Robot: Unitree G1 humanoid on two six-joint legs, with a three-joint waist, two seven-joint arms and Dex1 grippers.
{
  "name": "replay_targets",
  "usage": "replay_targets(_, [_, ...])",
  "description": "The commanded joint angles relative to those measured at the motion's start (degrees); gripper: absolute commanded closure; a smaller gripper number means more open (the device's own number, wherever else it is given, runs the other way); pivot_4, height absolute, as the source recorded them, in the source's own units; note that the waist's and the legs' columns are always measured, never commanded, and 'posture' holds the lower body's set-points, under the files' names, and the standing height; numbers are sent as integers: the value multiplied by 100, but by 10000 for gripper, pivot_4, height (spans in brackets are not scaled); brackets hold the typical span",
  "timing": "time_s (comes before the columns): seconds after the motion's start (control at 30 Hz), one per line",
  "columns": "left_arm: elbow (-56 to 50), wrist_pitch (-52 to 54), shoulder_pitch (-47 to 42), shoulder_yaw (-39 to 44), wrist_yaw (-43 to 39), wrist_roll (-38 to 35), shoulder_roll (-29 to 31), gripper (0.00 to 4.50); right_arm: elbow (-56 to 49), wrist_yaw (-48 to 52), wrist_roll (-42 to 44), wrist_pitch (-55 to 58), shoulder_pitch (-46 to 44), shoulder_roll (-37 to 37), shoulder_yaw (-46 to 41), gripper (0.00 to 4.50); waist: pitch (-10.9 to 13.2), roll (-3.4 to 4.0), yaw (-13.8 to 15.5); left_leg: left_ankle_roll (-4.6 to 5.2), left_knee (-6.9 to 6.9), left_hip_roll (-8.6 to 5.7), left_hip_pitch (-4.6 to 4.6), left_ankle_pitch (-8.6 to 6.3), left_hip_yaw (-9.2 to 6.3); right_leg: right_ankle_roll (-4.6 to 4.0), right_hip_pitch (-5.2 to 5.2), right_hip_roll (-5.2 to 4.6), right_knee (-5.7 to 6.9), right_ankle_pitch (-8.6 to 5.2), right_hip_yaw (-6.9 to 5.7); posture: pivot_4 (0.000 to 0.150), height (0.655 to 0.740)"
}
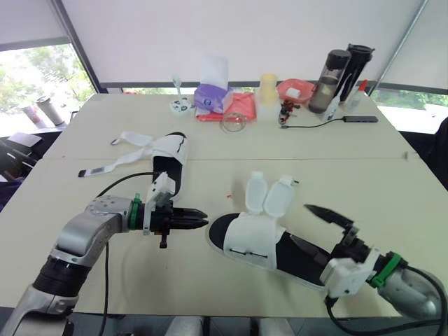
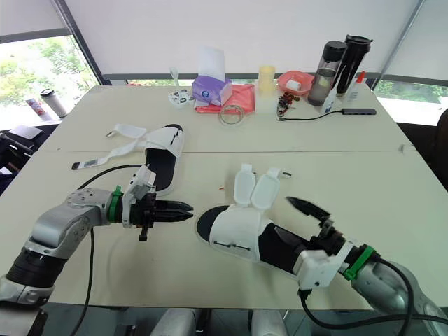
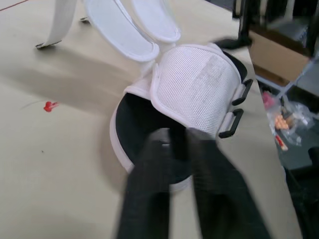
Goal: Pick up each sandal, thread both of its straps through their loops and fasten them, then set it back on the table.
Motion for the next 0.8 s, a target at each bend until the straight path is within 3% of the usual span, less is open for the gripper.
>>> replay_targets(0.03, [351,-649,-197,-186,-240,409,-154,44782,-970,196,1700,2077,-119,282,-349,0,0,0,-3,0,0,2,0,0,-1,-1,0,1,0,0,0,1500,7400])
replay_targets(0.2, [815,-1280,-416,-589,-556,937,-419,44782,-1535,-136,4487,4985,-921,302,-798,0,1,-3,5,1,1,1,-8,0,-1,0,-7,-4,-1,0,-1,1500,7400])
replay_targets(0.27, [927,-1453,-436,-718,-672,1084,-486,44782,-1456,-1005,6662,5980,-1483,175,-1041,0,1,-2,-2,2,1,1,-15,0,0,0,-13,-5,-2,0,-1,1500,7400])
replay_targets(0.37, [1090,-1593,-484,-884,-732,1275,-639,44782,-878,-2499,9849,6440,-2296,-364,-861,0,2,-3,2,5,1,1,-28,1,1,0,-24,-10,-3,1,-5,1500,7400])
replay_targets(0.47, [1266,-1803,-537,-1132,-824,1602,-690,44782,-84,-3731,11712,6502,-2928,-859,-389,0,2,-4,2,19,1,2,-45,5,3,1,-25,-16,-20,1,-18,1500,7400])
replay_targets(0.57, [1479,-2145,-598,-1346,-826,1967,-733,44782,738,-4637,12423,6614,-3360,-842,-27,0,0,-7,7,35,0,0,-53,1,0,8,-13,-16,-61,9,-25,1500,7400])
replay_targets(0.8, [1152,-1932,-548,-1389,-821,1926,-839,44782,1510,-5318,12445,7153,-3893,70,-407,0,-3,1,6,63,1,-19,-56,0,6,29,-7,-33,-75,21,-24,1500,7400])
